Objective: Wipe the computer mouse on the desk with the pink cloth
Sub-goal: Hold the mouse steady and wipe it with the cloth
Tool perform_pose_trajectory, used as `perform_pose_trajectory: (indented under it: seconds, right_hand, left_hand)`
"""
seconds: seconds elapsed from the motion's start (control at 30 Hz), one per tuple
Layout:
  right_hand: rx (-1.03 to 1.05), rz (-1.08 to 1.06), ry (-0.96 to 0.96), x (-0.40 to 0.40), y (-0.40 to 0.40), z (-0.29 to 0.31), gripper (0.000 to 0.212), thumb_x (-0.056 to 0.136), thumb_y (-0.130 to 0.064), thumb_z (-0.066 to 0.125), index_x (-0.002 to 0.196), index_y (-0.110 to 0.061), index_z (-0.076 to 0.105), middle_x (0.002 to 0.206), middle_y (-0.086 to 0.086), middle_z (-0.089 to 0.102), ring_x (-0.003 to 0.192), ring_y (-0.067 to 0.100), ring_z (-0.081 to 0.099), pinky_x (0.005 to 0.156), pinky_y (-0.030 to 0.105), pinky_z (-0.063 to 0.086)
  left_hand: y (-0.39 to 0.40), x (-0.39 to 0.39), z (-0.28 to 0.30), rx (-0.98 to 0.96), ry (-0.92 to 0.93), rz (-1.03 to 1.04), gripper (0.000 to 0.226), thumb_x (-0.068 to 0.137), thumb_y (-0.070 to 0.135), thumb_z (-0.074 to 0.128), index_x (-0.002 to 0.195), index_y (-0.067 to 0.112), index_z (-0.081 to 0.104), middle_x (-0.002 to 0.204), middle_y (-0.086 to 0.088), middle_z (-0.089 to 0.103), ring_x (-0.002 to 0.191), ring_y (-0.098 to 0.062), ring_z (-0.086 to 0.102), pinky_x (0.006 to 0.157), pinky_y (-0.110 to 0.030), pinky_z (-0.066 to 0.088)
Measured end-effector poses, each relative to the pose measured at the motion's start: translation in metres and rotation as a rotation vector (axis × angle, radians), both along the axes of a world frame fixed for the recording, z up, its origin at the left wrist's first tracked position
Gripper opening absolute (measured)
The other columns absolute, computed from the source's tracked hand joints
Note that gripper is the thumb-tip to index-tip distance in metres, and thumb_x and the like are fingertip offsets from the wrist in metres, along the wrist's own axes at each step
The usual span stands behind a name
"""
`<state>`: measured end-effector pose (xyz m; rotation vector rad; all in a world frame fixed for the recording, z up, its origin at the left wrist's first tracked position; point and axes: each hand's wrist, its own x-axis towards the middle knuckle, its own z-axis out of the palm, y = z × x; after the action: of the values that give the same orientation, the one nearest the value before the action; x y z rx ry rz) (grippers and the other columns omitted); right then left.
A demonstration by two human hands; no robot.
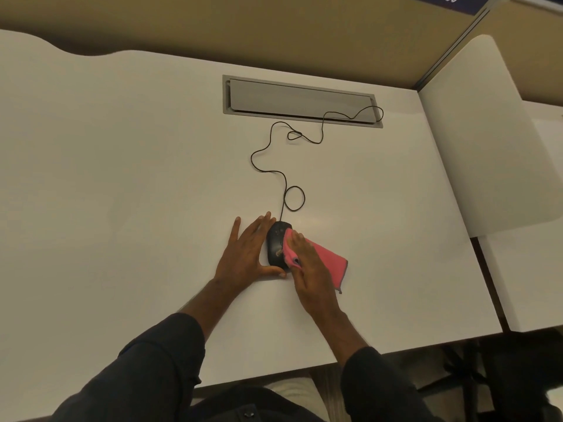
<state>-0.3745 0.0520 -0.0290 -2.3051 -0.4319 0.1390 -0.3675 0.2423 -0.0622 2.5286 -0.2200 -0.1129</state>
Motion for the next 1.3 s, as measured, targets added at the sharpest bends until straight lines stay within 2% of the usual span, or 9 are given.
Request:
perform_pose_trajectory:
  seconds: [0.17,0.27,0.4,0.57,0.67,0.83,1.03,1.17,1.3]
  right_hand:
    - [0.069,-0.145,0.158,0.02,0.01,0.008,0.049,0.098,-0.028,0.046,0.145,-0.015,0.043,0.147,0.0,0.048,0.137,0.016,0.042,0.112,0.016,0.028]
    - [0.109,-0.178,0.238,0.042,0.02,0.019,0.042,0.101,-0.028,0.047,0.141,-0.013,0.05,0.14,0.003,0.055,0.132,0.018,0.047,0.111,0.029,0.037]
    - [-0.04,-0.156,0.219,0.059,0.029,0.034,0.035,0.101,-0.035,0.047,0.125,-0.014,0.062,0.109,0.004,0.069,0.104,0.024,0.064,0.086,0.031,0.052]
    - [-0.493,0.094,0.027,0.061,0.049,0.042,0.041,0.101,-0.028,0.045,0.138,-0.01,0.049,0.141,0.01,0.052,0.132,0.025,0.045,0.114,0.035,0.029]
    - [-0.636,0.218,-0.085,0.055,0.054,0.04,0.05,0.098,-0.022,0.047,0.144,-0.004,0.038,0.151,0.015,0.039,0.142,0.027,0.032,0.12,0.036,0.014]
    - [-0.798,0.304,-0.144,0.049,0.057,0.027,0.057,0.1,-0.024,0.037,0.151,-0.004,0.022,0.159,0.015,0.023,0.148,0.027,0.015,0.121,0.039,0.004]
    - [-0.793,0.401,-0.185,0.046,0.047,0.018,0.064,0.101,-0.026,0.041,0.152,0.0,0.013,0.16,0.018,0.014,0.149,0.03,0.009,0.122,0.04,0.0]
    - [-0.589,0.377,-0.231,0.04,0.039,0.018,0.062,0.094,-0.014,0.059,0.144,0.007,0.032,0.151,0.024,0.033,0.141,0.037,0.031,0.117,0.044,0.012]
    - [-0.583,0.4,-0.294,0.035,0.028,0.014,0.064,0.09,-0.02,0.066,0.143,0.003,0.039,0.149,0.021,0.039,0.139,0.035,0.036,0.117,0.048,0.012]
  left_hand:
    - [0.001,0.002,0.0,-0.026,-0.002,0.001,0.125,0.064,0.097,0.041,0.158,0.018,0.018,0.166,-0.003,0.019,0.151,-0.019,0.023,0.123,-0.055,-0.002]
    - [0.001,0.002,-0.002,-0.044,0.005,0.015,0.126,0.062,0.096,0.048,0.158,0.021,0.017,0.167,0.0,0.014,0.151,-0.015,0.021,0.124,-0.052,-0.004]
    - [0.001,0.001,-0.003,-0.059,0.01,0.033,0.13,0.059,0.094,0.058,0.158,0.025,0.011,0.167,0.003,0.009,0.15,-0.012,0.022,0.124,-0.048,-0.006]
    - [-0.001,0.0,0.002,-0.075,-0.008,0.046,0.128,0.059,0.099,0.049,0.158,0.034,0.0,0.167,0.003,0.008,0.149,-0.013,0.028,0.124,-0.053,0.001]
    - [-0.003,0.0,0.004,-0.112,-0.054,0.051,0.121,0.063,0.099,0.042,0.152,0.045,-0.019,0.166,-0.001,0.014,0.148,-0.015,0.03,0.123,-0.055,0.005]
    - [-0.002,-0.001,0.002,-0.147,-0.079,0.05,0.123,0.064,0.095,0.048,0.151,0.043,-0.022,0.165,-0.006,0.019,0.146,-0.017,0.036,0.123,-0.056,0.007]
    - [-0.002,0.0,-0.002,-0.065,-0.076,0.033,0.122,0.066,0.098,0.033,0.156,0.024,-0.003,0.165,-0.007,0.012,0.148,-0.02,0.032,0.122,-0.058,0.01]
    - [-0.002,0.001,-0.003,-0.016,-0.036,0.014,0.123,0.065,0.1,0.027,0.157,0.022,0.003,0.167,-0.008,0.01,0.151,-0.021,0.025,0.123,-0.057,0.005]
    - [-0.003,0.002,-0.003,-0.02,-0.022,0.025,0.128,0.064,0.101,0.027,0.159,0.015,0.017,0.167,-0.005,0.011,0.15,-0.018,0.025,0.123,-0.056,0.003]
